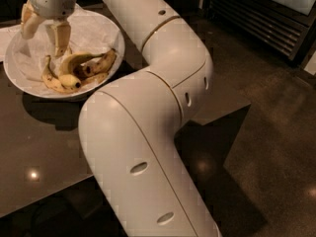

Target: Pick banana from white bowl

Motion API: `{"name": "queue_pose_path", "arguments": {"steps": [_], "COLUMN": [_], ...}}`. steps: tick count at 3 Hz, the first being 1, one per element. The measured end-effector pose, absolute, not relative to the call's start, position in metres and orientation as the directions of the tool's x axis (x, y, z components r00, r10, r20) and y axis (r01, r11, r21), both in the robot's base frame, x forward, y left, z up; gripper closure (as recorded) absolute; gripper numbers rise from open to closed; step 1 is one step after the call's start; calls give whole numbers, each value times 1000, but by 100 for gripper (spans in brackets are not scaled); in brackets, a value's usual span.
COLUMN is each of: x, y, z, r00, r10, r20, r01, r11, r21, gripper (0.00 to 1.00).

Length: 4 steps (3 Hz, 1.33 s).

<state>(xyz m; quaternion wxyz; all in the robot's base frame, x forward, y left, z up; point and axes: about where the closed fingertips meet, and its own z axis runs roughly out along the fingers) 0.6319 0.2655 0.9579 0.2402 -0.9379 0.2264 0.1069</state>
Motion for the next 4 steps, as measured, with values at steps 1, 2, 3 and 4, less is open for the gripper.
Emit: {"name": "queue_pose_path", "arguments": {"steps": [1, 2, 3, 4], "x": [622, 616, 613, 608], "y": [267, 266, 250, 228], "z": [949, 941, 932, 924], "r00": [871, 869, 857, 842], "r10": [-362, -353, -372, -403], "r20": [-333, -345, -355, -358], "r01": [-474, -469, -485, -507], "r11": [-798, -811, -816, -817], "r21": [-372, -350, -315, -273], "gripper": [40, 39, 38, 38]}}
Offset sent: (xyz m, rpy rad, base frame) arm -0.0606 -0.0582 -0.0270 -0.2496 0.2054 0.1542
